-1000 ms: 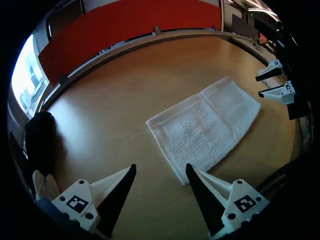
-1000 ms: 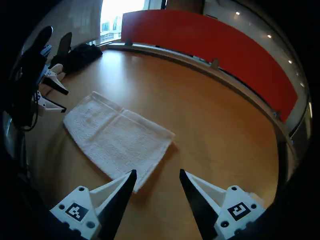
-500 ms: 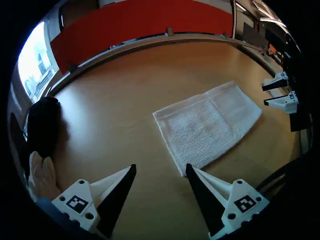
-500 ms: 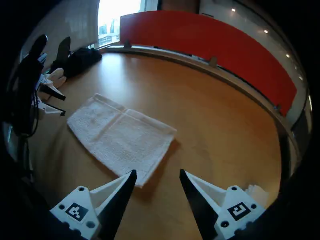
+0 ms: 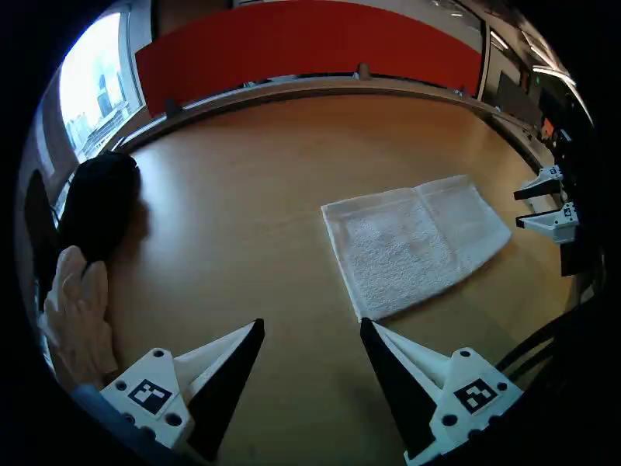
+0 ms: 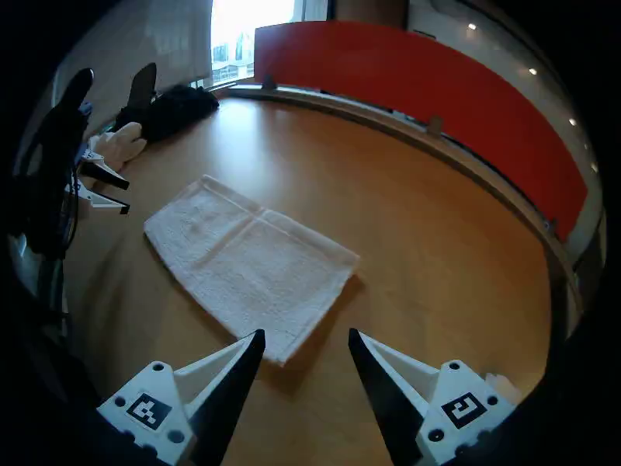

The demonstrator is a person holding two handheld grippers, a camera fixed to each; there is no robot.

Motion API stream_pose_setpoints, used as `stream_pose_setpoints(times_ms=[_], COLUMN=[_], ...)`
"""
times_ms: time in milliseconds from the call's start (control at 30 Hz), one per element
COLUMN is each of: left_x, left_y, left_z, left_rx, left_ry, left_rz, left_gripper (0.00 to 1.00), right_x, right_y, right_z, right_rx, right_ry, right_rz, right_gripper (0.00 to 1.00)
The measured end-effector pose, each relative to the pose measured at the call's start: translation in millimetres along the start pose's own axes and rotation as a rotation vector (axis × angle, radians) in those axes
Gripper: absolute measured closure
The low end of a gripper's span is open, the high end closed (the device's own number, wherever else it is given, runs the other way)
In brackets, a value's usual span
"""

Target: Fold towel

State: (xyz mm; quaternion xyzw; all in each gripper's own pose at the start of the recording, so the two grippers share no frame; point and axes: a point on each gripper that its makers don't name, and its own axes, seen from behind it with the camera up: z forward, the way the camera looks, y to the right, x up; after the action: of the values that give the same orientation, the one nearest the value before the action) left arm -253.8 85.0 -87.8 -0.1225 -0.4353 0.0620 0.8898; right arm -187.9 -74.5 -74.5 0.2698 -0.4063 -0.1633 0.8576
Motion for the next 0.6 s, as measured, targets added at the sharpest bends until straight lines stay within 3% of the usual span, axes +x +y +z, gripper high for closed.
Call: stream_pose_setpoints(times_ms=[367,600], left_x=[-12.4,-24.3], left_y=[-11.0,-15.0], left_z=[-10.8,-18.3], left_rx=[0.032,0.045], left_ry=[0.021,0.032], left_rz=[-0.041,-0.071], left_gripper=[0.08,0.08], right_x=[-6.3,-14.4], right_y=[-8.6,-15.1], right_z=[4.3,6.9], right_rx=[0.048,0.072], right_ry=[-0.025,-0.050], right_rz=[-0.040,-0.062], right_gripper=[0.18,0.22])
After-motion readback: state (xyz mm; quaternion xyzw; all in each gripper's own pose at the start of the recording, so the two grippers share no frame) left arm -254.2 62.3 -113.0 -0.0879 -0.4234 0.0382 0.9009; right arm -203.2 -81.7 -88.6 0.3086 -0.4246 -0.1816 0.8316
